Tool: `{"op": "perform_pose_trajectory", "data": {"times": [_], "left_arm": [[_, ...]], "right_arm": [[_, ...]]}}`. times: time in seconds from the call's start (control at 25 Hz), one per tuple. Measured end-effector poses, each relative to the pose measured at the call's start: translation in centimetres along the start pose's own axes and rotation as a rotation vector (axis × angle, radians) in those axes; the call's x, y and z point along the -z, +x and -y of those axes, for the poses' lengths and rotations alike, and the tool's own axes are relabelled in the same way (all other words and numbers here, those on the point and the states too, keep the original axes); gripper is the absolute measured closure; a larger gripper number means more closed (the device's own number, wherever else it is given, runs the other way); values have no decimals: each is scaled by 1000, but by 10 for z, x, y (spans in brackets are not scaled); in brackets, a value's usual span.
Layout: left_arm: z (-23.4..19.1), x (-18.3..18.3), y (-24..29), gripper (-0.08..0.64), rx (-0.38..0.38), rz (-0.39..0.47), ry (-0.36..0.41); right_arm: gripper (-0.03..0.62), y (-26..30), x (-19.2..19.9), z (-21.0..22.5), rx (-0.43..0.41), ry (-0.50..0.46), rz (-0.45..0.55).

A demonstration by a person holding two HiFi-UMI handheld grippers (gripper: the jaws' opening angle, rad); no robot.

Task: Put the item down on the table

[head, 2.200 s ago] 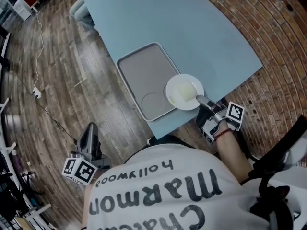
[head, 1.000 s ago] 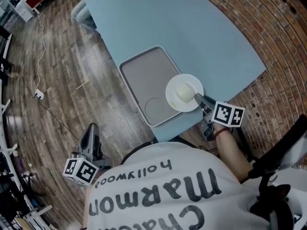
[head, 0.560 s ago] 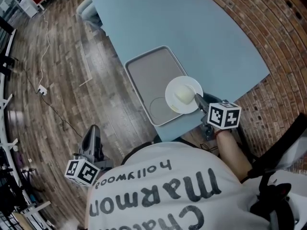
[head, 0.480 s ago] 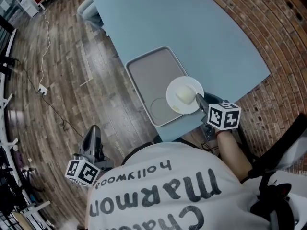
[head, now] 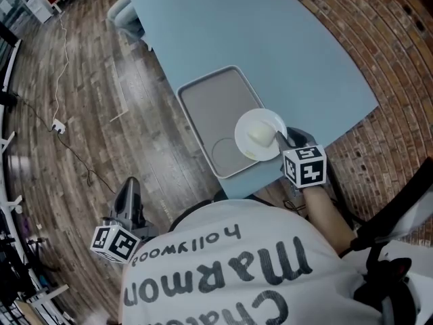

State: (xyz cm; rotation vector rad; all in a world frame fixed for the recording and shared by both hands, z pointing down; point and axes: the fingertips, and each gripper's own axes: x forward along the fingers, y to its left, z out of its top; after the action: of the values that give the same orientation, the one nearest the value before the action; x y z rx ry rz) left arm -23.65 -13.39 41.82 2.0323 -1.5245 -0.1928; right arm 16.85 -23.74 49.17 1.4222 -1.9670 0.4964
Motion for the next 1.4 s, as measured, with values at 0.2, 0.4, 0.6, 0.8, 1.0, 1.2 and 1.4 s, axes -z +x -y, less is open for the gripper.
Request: {"op": "perform_pose_trajectory", "data": {"times": [0.2,0.4,0.6,0.8,1.0,1.2,1.4], "left_arm": [[1,-3,5,552,12,8,-6],[-3,0,4,552,2,6,-12],[0,2,4,552,6,7,-11],[0,7,1,552,-1,2,-17],[5,17,0,552,5,-19,-15],[5,20,-1,552,2,-25,-21],[7,17,1,552,7,-23,-11]], "right_arm": [[496,2,7,-8,71,-256,-39],[499,3,6,-8,61,-238,-36],[499,3,5,-8,57,-234,-28],[499,5,5,-8,34,-194,-21],[499,7,6,-11,8,-165,-22],[499,8,5,-12,-14,-145,-23],[499,9,6,-12,-6,-153,-37]]}}
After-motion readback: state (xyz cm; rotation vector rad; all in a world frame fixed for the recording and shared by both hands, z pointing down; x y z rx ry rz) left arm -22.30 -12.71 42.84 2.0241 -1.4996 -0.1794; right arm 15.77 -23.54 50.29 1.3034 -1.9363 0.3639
